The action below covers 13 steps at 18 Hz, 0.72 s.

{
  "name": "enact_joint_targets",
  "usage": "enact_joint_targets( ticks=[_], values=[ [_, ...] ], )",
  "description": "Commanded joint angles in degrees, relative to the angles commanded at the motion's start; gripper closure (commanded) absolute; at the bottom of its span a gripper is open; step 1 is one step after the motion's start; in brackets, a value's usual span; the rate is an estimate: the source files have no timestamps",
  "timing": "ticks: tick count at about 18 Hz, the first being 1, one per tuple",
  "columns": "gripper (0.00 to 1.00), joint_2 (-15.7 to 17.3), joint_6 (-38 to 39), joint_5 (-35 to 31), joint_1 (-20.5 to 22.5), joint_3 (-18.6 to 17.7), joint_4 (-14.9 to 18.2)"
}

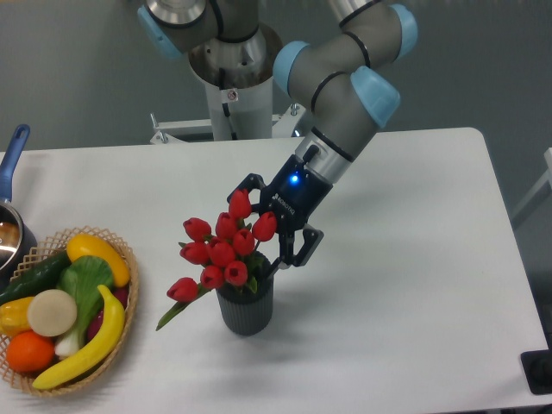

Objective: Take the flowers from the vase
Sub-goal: 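Lower the gripper around the tulip stems and close it on them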

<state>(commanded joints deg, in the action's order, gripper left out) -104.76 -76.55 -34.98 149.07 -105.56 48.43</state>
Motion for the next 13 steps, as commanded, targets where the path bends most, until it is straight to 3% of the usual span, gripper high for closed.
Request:
enact_joint_targets(
  ticks=[9,13],
  values=[
    [0.01,-1.93,-2.10,0.97,-0.44,0.79,-0.44],
    [0.20,-2.37,-2.20,2.81,-0.36,0.88,-0.44]
  ],
)
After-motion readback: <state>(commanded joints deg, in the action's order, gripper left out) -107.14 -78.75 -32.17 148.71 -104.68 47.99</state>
